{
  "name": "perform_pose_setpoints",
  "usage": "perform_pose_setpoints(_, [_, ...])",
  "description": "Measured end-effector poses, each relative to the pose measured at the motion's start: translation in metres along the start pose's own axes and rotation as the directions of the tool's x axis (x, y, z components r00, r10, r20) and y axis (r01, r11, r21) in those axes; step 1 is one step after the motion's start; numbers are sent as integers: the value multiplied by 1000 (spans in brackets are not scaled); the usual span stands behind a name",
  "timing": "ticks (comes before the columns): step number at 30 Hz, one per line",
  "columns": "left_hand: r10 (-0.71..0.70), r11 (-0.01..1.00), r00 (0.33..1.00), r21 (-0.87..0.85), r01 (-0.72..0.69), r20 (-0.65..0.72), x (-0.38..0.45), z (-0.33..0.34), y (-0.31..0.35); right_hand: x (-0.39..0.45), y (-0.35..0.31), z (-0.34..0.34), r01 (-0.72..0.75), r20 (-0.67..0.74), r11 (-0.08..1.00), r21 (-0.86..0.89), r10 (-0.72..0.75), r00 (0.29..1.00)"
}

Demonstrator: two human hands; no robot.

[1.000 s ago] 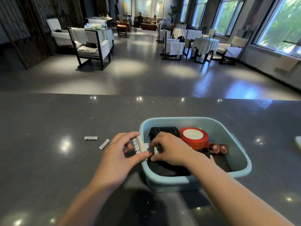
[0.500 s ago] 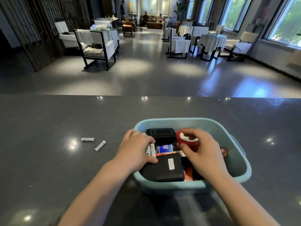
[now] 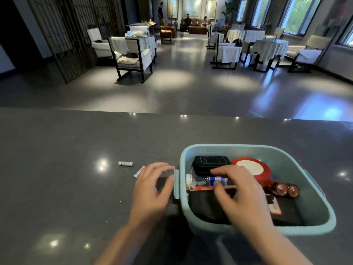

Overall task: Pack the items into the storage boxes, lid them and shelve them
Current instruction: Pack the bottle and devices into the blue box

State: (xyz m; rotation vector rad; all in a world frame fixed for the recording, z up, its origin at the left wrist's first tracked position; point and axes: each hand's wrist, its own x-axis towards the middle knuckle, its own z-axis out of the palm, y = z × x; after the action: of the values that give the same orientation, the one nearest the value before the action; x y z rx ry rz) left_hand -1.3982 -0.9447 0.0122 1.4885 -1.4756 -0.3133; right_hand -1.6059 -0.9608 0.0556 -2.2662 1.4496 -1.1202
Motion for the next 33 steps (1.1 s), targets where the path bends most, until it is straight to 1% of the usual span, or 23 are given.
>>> perform_pose_setpoints(2, [-89,996,993,19,91,-75,1,-22,-30,-3,-31,25,150,-4,985,81,-150,989])
perform_pose_setpoints(4, [-143,982,986,109,152,-81,7,-41,-61,-9,-63,57,311,46,936,167,-322,945])
perform_pose_setpoints(5, [-175,971,983,152,183,-64,12,-49,-75,-11,-77,73,342,78,917,206,-364,928])
perform_pose_setpoints(6, [-203,961,978,184,207,-38,17,-55,-87,-12,-87,91,330,114,914,236,-363,925])
perform_pose_setpoints(7, [-222,953,975,207,219,-9,21,-61,-98,-11,-94,109,275,156,927,255,-320,934])
perform_pose_setpoints(9, [-233,949,971,231,217,45,30,-67,-117,-7,-97,144,72,231,959,273,-138,963])
perform_pose_setpoints(11, [-238,949,967,235,211,91,40,-70,-131,3,-88,172,-120,245,949,292,47,968])
perform_pose_setpoints(12, [-232,948,966,246,199,113,45,-70,-138,9,-84,183,-181,241,945,271,115,964])
perform_pose_setpoints(14, [-223,939,959,304,163,175,56,-67,-154,24,-77,198,-266,281,953,146,218,935])
perform_pose_setpoints(16, [-243,919,934,369,137,260,67,-63,-166,39,-72,212,-325,369,946,6,300,880])
perform_pose_setpoints(17, [-249,914,920,387,120,302,72,-62,-171,46,-71,219,-325,403,944,-59,321,857])
perform_pose_setpoints(19, [-236,909,903,410,75,358,79,-59,-180,56,-68,231,-293,423,944,-151,329,844])
perform_pose_setpoints(20, [-220,906,907,419,54,359,81,-58,-183,58,-66,236,-281,418,944,-175,330,846])
perform_pose_setpoints(22, [-175,909,933,417,29,316,82,-59,-187,59,-63,241,-266,394,945,-191,323,861])
perform_pose_setpoints(24, [-148,920,951,391,31,272,82,-60,-187,58,-59,243,-242,367,950,-198,301,880])
perform_pose_setpoints(26, [-150,943,950,327,54,275,79,-61,-186,56,-56,242,-226,355,956,-186,280,892])
perform_pose_setpoints(28, [-154,967,929,246,72,336,74,-63,-184,55,-56,241,-218,360,961,-172,267,894])
perform_pose_setpoints(30, [-123,979,900,198,41,419,71,-67,-184,55,-56,238,-201,374,965,-170,252,893])
perform_pose_setpoints(33, [-86,971,840,234,-49,535,74,-70,-186,52,-56,234,-187,381,967,-174,241,893])
